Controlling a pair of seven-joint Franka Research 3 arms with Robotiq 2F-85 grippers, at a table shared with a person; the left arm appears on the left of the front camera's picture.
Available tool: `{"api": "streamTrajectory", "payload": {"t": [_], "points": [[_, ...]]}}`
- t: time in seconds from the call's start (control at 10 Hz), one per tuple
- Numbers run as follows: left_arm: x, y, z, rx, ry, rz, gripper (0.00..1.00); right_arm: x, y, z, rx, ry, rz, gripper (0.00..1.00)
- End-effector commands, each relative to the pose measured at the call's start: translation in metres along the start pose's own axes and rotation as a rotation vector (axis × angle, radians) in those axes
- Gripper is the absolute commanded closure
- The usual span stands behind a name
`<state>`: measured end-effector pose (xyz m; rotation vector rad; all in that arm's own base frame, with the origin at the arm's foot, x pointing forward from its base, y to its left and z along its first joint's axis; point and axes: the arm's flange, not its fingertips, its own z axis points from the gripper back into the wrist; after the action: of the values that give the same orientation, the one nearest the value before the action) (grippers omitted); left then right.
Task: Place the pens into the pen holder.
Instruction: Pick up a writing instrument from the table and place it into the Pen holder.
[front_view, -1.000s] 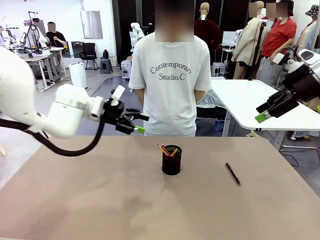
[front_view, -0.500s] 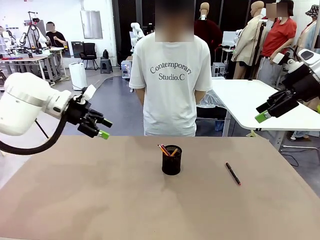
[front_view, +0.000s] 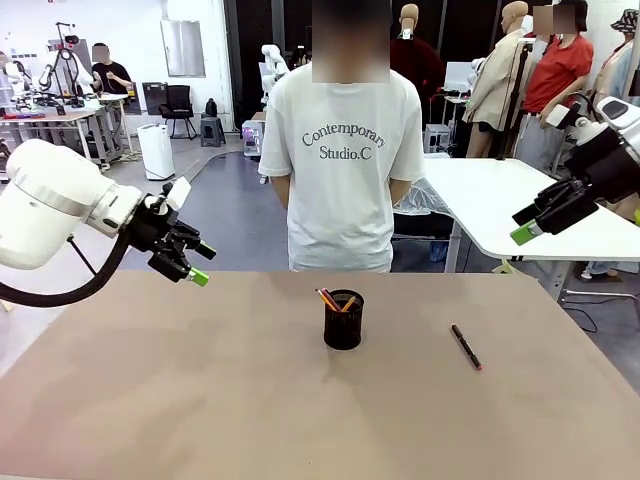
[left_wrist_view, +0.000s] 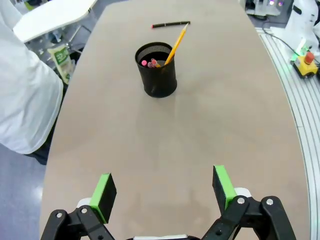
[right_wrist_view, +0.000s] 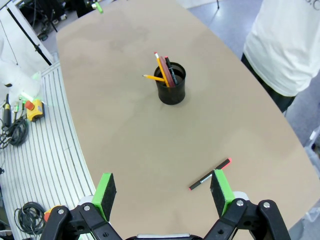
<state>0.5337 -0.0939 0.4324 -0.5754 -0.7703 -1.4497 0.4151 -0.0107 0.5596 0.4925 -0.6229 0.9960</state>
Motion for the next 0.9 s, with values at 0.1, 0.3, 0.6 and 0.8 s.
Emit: {"api": "streamTrajectory", "payload": {"t": [0.1,0.3,0.6,0.8], "points": [[0.0001,-0.0017,0.0034,-0.005,-0.006,0.015,0.0,0.0013,0.0003,0.001,0.003,-0.015,-0.007,0.0],[0.0001,-0.0017,0.0034,-0.005,-0.006,0.015,0.0,0.0013,0.0003,0.001,0.003,-0.015,-0.007,0.0],[0.0001,-0.0017,0.0034,-0.005,-0.006,0.015,0.0,0.0013,0.0003,0.001,0.003,-0.015,-0.007,0.0],[0.0001,-0.0017,0.0034,-0.005,-0.006,0.015,0.0,0.0013,0.0003,0.001,0.003,-0.015,-0.007,0.0]]}}
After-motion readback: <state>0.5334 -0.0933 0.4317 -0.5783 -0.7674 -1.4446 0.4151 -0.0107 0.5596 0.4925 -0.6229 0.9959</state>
